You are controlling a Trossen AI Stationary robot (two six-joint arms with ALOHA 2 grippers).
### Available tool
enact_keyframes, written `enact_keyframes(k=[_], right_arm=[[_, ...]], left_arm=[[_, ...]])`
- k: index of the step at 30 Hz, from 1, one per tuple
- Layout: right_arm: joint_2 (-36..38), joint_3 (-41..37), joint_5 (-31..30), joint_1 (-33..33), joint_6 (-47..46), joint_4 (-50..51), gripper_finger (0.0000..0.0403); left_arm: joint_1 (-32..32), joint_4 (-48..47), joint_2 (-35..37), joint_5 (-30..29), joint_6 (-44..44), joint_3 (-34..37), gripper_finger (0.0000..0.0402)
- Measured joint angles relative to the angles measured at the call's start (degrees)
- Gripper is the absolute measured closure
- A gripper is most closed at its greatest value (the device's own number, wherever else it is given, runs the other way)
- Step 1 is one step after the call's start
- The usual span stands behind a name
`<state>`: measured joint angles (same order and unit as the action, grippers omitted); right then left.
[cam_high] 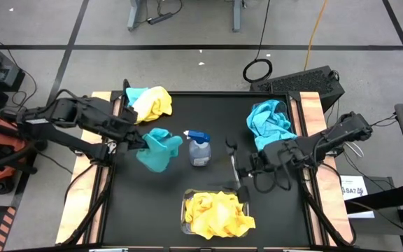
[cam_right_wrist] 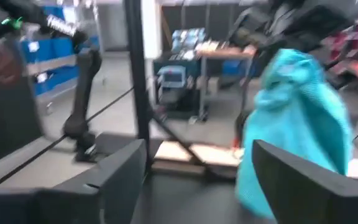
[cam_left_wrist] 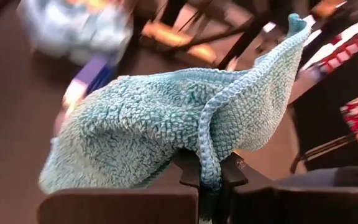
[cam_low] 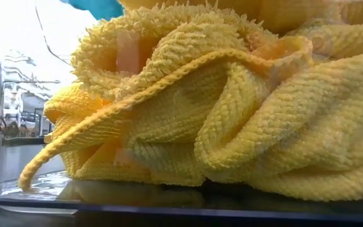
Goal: Sort microfiber towel by color & place in baskets
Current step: Put the blue towel into the top transparent bin
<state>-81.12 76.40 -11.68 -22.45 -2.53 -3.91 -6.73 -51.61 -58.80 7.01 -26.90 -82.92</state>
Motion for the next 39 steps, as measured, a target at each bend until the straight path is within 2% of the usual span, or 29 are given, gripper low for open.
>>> enact_keyframes(k=[4, 8, 14, 21, 29, 34, 39], right_arm=[[0.0, 0.0, -0.29, 2.3, 2.36, -3.7, 0.0078], [-0.52, 0.0, -0.35, 4.23, 4.08, -6.26, 0.0057], [-2.37, 0.02, -0.04, 5.93, 6.9, -10.56, 0.0058], [-4.26, 0.02, -0.4, 6.62, 9.5, -13.68, 0.0062], [-4.92, 0.02, 1.38, 6.62, 7.48, -11.45, 0.0064], [-4.92, 0.02, 1.22, 6.63, 6.22, -10.29, 0.0101], [-4.92, 0.02, 0.85, 6.61, 6.21, -10.33, 0.0194]], left_arm=[[-1.66, 6.28, -1.73, -0.01, 1.82, -2.26, 0.0396], [-2.79, 11.58, -4.17, 0.64, 4.55, -4.68, 0.0396], [-3.24, 16.96, -9.91, 4.99, 7.59, -8.79, 0.0397], [-3.22, 18.74, -17.08, 10.34, 9.72, -12.87, 0.0397], [-3.03, 20.11, -21.0, 11.0, 12.33, -16.0, 0.0397], [-2.99, 21.73, -21.34, 10.99, 12.55, -16.05, 0.0397], [-3.01, 21.73, -21.85, 10.95, 12.59, -16.08, 0.039]])
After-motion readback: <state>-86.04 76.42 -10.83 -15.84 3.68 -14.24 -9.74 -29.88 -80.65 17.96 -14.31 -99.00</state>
